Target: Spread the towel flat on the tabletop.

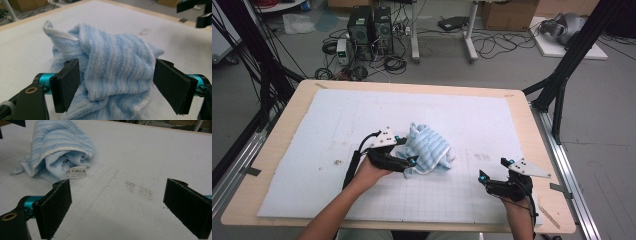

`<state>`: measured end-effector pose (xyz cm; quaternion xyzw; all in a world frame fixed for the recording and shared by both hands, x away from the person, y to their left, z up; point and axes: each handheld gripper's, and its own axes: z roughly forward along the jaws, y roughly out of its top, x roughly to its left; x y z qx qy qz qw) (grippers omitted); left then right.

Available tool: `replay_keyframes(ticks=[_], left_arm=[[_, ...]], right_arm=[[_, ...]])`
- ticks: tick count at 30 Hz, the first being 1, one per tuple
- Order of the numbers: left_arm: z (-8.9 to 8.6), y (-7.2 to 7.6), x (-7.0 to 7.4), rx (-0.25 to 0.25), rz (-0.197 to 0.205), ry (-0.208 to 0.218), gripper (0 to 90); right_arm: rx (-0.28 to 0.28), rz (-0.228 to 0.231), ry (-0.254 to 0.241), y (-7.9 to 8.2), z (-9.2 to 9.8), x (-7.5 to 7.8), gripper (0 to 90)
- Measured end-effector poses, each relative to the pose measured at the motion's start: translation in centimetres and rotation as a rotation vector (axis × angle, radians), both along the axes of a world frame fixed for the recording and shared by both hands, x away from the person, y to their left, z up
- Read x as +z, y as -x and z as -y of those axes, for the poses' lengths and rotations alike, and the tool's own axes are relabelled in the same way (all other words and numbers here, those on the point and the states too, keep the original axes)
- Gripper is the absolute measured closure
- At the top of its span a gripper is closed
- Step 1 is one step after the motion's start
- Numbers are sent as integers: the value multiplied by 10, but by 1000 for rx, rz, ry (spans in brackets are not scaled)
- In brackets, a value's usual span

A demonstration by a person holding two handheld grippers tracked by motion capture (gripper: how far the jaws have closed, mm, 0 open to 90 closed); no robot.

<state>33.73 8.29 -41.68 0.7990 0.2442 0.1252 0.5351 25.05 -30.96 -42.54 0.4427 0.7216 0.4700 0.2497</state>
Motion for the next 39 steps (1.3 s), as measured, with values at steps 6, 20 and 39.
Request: replay_keyframes(ticks=[6, 20, 39], left_arm=[[21, -8, -12, 63, -5, -105, 215], [-10, -10, 5, 13, 11, 28, 829], [-100, -17, 27, 205, 30, 150, 829]], right_arm=[[-10, -7, -3, 0, 2, 0, 71], [-15, -21, -9, 0, 3, -2, 71], [3, -23, -11, -2, -2, -2, 71]])
